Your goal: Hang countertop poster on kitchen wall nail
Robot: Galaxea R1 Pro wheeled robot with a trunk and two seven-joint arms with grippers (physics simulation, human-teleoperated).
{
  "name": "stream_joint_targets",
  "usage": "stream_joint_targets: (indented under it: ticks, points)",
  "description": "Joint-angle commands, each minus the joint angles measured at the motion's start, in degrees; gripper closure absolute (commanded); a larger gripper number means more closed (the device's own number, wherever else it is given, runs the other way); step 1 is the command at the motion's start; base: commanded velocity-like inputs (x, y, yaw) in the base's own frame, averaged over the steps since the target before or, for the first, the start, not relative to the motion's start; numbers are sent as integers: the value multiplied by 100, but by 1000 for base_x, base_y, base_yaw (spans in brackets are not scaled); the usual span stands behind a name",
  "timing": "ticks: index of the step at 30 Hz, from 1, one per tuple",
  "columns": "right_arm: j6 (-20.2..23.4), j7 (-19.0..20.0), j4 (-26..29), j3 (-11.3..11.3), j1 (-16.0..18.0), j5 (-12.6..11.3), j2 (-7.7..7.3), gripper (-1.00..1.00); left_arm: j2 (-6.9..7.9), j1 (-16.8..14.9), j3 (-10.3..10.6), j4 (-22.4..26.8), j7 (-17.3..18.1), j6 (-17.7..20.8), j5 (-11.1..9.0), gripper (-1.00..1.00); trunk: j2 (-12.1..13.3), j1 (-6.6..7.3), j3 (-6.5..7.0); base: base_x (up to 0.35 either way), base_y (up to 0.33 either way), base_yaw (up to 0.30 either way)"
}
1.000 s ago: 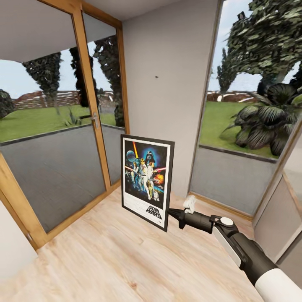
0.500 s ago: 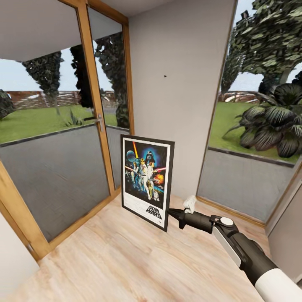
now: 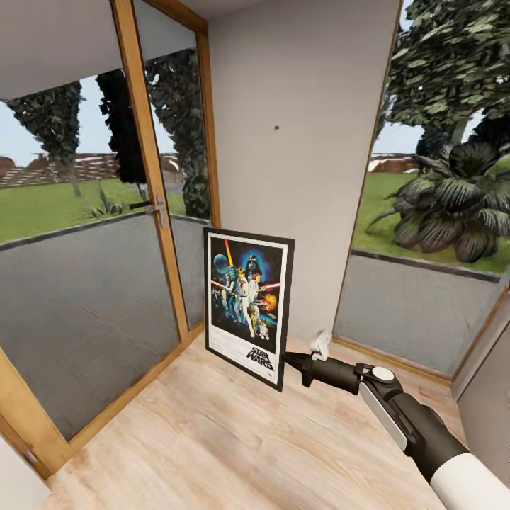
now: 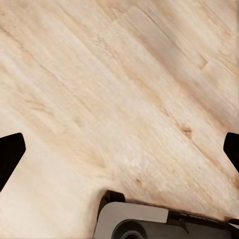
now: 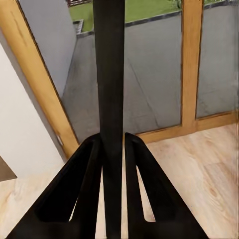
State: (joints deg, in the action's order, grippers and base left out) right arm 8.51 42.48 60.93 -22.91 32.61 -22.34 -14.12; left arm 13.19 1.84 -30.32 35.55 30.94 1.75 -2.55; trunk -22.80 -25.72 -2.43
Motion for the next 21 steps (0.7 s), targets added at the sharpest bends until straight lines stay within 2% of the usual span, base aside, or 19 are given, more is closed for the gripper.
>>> stream_joint_targets:
  ticks: [1,5,12,16,21]
  points:
    - [62,10,1,-12,8,-74,-4,100,-1,0,-9,5,27,19,-26,-100,-12,-7,-12,263,232,-292]
    - [63,9,1,-13,8,-73,-4,100,-1,0,-14,5,27,12,-26,-100,-12,-7,-12,145,122,-296]
    - [63,8,-1,-12,8,-73,-4,100,-1,0,-20,5,27,10,-26,-100,-12,-7,-7,23,19,-296]
    - [63,9,5,-12,8,-76,-4,100,-1,0,-18,5,27,17,-25,-100,-12,-7,-6,32,176,-75]
    - [63,7,1,-12,8,-74,-4,100,-1,0,-10,5,27,18,-20,-100,-12,-7,-6,201,223,-79]
